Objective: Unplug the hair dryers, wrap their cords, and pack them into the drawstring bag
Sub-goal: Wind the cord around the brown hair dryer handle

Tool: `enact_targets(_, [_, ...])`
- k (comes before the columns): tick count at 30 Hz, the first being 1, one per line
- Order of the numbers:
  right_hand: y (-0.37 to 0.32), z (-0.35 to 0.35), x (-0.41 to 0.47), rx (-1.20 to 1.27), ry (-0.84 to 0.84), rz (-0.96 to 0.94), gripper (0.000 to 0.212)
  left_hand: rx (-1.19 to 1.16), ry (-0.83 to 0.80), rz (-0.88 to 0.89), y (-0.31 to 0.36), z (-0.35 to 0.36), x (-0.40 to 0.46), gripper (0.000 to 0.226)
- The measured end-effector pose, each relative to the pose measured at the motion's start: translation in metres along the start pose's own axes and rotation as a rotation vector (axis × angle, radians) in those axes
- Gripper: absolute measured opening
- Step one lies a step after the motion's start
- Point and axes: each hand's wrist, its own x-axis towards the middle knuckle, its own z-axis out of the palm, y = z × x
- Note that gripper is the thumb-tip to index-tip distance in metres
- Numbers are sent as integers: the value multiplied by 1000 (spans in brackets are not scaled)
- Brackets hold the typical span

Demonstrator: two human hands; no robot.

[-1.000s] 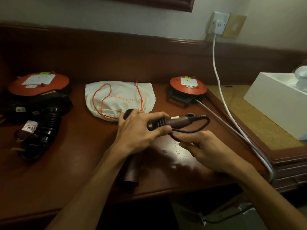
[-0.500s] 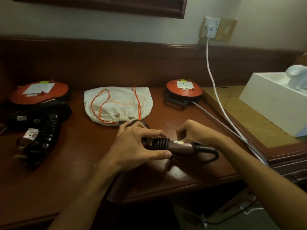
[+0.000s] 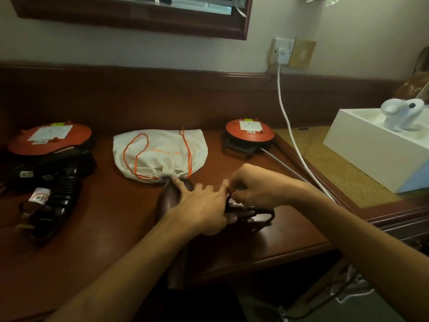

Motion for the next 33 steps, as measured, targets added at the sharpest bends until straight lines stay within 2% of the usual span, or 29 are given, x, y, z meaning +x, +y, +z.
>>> enact_targets(2, [3, 3, -8, 46, -2, 5, 15, -39, 1, 52, -4, -4, 7, 63])
enact_targets(5, [9, 16, -21, 146, -26, 1, 16, -80, 92, 101, -11, -3, 13, 36])
enact_targets(8, [18, 29, -33, 224, 116, 33, 26, -85, 169, 96, -13, 1, 15, 41])
enact_targets(10, [24, 42, -42, 292, 234, 80, 23, -104, 198, 83, -15, 3, 16, 43])
enact_targets(13, [28, 71, -55, 464, 287, 108, 20, -161, 207, 48, -18, 0, 18, 41])
enact_targets(15, [26, 87, -59, 560, 386, 147, 21, -189, 215, 33, -20, -2, 19, 39])
enact_targets(19, [19, 104, -53, 553, 571, 182, 26, -220, 283, 5, -24, 0, 17, 39])
enact_targets(22, [19, 107, -50, 593, 588, 191, 34, -243, 306, -14, -28, 1, 17, 37])
enact_targets(26, [25, 90, -62, 821, 495, 105, 33, -231, 326, -36, -25, 2, 15, 37])
enact_targets(30, [41, 57, -67, 792, 661, -6, 31, -168, 347, -11, -18, 8, 7, 50])
enact_targets(33, [66, 39, -49, 993, 633, -18, 23, -206, 384, 19, -20, 11, 3, 59])
